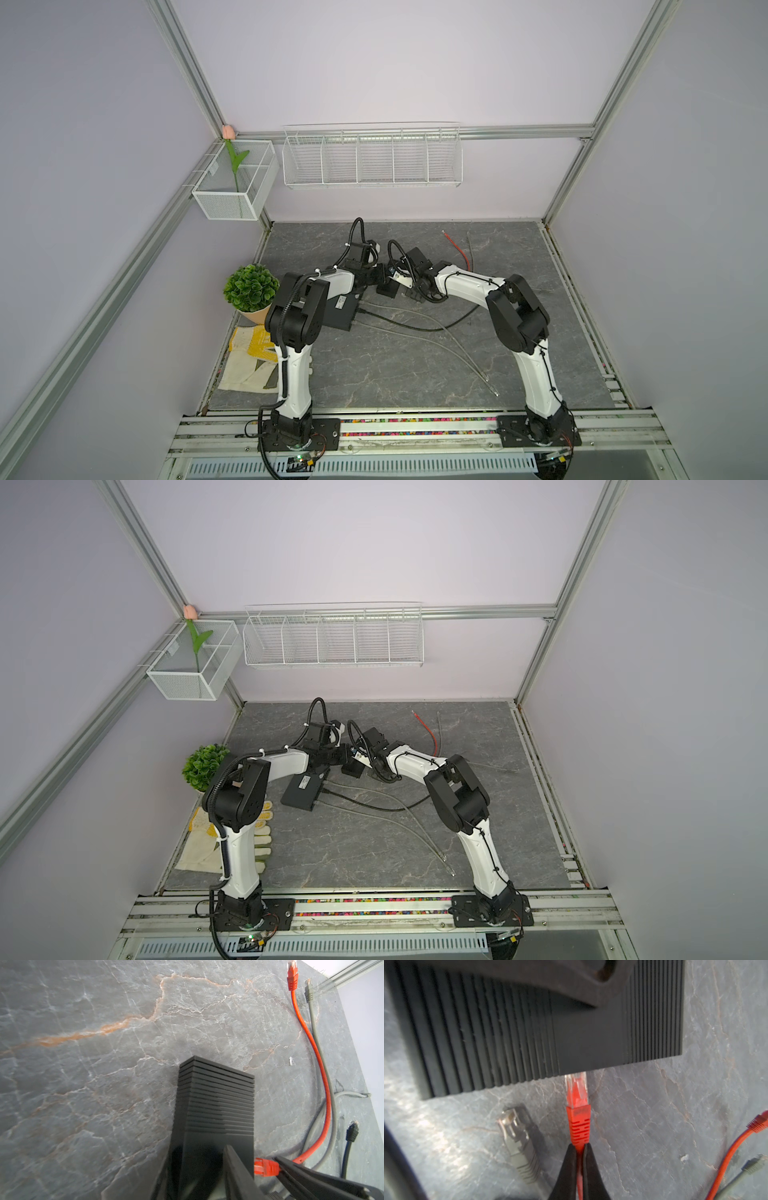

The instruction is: Insert the plug into the switch port

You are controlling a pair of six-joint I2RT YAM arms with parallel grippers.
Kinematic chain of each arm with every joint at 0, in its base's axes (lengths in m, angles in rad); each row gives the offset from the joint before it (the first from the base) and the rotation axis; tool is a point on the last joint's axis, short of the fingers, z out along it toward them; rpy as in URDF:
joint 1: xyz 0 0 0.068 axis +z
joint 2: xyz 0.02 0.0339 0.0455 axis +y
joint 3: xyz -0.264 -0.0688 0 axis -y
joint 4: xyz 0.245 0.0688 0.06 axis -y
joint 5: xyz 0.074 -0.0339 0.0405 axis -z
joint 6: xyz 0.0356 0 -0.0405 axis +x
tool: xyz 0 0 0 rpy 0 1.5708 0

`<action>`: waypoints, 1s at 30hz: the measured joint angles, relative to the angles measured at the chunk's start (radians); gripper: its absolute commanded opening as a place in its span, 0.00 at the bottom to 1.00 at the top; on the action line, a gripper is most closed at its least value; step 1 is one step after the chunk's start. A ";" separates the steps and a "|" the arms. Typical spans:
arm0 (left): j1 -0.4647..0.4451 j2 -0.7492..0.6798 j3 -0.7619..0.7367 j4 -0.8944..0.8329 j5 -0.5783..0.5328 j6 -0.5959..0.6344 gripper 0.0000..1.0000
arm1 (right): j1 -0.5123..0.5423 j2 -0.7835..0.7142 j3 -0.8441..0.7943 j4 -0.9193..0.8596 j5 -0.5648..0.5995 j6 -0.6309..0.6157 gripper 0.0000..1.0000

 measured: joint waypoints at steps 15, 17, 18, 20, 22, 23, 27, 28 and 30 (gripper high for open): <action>0.014 0.006 0.008 -0.014 0.057 0.029 0.41 | 0.049 -0.056 -0.063 -0.031 -0.027 -0.083 0.07; 0.016 0.008 0.011 -0.011 0.050 0.029 0.41 | 0.075 -0.059 -0.061 -0.024 -0.066 -0.102 0.07; 0.014 0.010 0.017 -0.011 0.055 0.027 0.41 | 0.094 -0.059 -0.061 -0.018 -0.088 -0.111 0.07; 0.002 0.012 0.021 -0.012 0.064 0.026 0.41 | 0.128 -0.059 -0.061 0.006 -0.122 -0.121 0.07; -0.014 0.012 0.021 -0.013 0.077 0.026 0.41 | 0.154 -0.061 -0.061 0.042 -0.151 -0.124 0.07; -0.019 0.012 0.021 -0.012 0.082 0.025 0.41 | 0.156 -0.062 -0.061 0.049 -0.159 -0.125 0.07; -0.022 0.012 0.021 -0.011 0.090 0.026 0.41 | 0.136 -0.070 -0.061 0.066 -0.164 -0.128 0.07; -0.020 0.012 0.021 -0.011 0.090 0.026 0.41 | 0.128 -0.072 -0.061 0.066 -0.160 -0.128 0.07; -0.017 0.012 0.021 -0.010 0.089 0.026 0.41 | 0.115 -0.073 -0.058 0.063 -0.146 -0.132 0.07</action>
